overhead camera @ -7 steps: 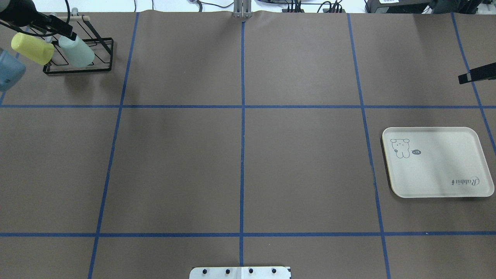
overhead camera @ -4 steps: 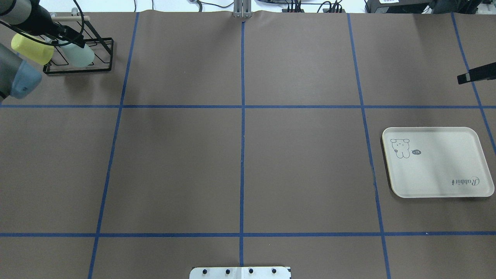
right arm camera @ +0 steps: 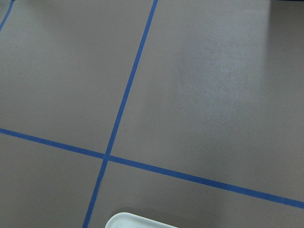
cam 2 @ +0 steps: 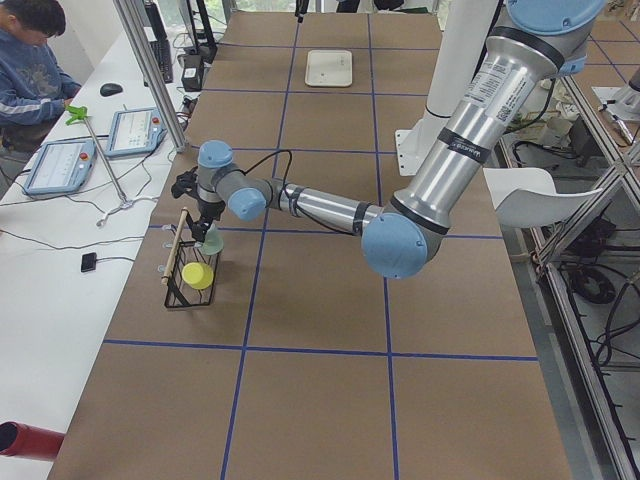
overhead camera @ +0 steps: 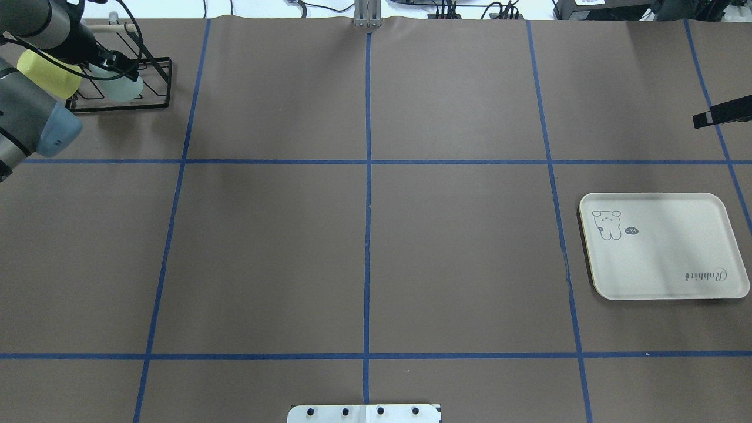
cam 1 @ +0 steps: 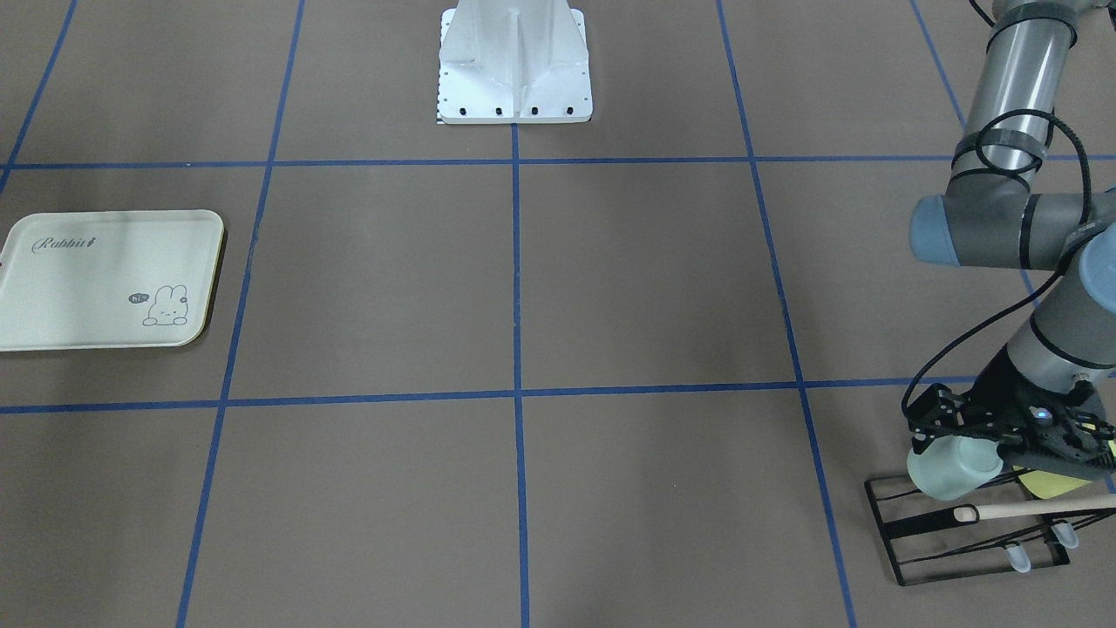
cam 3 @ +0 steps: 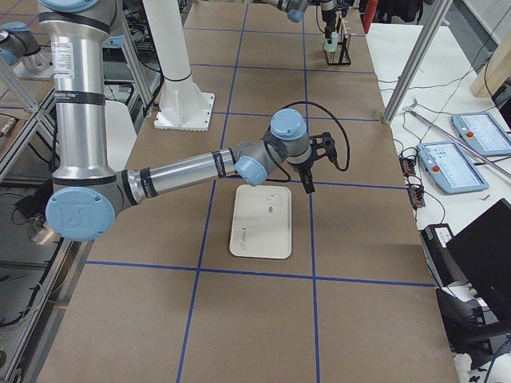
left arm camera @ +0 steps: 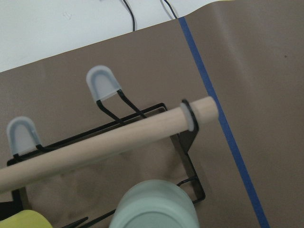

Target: Left arm grabs green cup and hands to right arm on tray

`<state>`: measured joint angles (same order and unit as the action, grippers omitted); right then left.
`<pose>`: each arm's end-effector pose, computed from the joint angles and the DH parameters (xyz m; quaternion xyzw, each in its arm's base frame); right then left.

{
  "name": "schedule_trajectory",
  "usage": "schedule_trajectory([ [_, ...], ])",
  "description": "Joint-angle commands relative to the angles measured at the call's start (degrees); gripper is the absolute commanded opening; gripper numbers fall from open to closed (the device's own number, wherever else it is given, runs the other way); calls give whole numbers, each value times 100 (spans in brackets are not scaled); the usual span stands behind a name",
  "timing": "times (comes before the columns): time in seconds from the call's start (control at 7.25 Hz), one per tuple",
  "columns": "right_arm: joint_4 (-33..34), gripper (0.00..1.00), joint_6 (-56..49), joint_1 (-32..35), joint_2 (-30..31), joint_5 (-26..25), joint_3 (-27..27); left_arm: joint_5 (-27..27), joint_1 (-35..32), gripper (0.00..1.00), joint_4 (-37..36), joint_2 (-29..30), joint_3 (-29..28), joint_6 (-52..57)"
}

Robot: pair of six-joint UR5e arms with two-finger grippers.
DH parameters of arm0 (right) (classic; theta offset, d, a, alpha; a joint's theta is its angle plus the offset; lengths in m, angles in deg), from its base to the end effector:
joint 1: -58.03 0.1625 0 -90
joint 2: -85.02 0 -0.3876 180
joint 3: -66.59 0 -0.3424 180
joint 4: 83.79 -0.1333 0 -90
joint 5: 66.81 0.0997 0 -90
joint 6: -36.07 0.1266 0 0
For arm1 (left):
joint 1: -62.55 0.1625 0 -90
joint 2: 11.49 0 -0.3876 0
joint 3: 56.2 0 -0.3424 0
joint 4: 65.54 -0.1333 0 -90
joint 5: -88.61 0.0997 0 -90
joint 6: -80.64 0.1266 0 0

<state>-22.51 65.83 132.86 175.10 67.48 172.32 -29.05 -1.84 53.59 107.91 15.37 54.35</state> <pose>-0.0780 -0.4594 0.4528 0.1898 -0.4562 -0.0323 0.8688 0.2245 -0.6408 0.4566 0.2011 0.3476 0.0765 0.9126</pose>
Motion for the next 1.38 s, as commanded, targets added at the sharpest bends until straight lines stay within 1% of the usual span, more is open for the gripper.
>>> schedule_trajectory([
  [0.0,-3,100,3,6,0,0,0,14,14,97,-4,-5,-12,19],
  [0.14,-3,100,3,-3,0,9,0,23,6,91,-13,-22,-12,28],
  [0.41,-3,100,3,-3,0,0,0,207,6,91,-13,-31,-12,63],
  [0.69,-3,100,3,-3,0,0,0,208,6,91,-5,-31,-12,63],
  [0.83,-3,99,3,6,0,9,9,208,6,80,-4,-31,5,63],
  [1.1,-3,100,3,6,0,0,9,208,-56,26,-4,-31,58,46],
  [1.24,-3,100,3,6,0,9,9,208,-108,9,-4,-31,111,54],
])
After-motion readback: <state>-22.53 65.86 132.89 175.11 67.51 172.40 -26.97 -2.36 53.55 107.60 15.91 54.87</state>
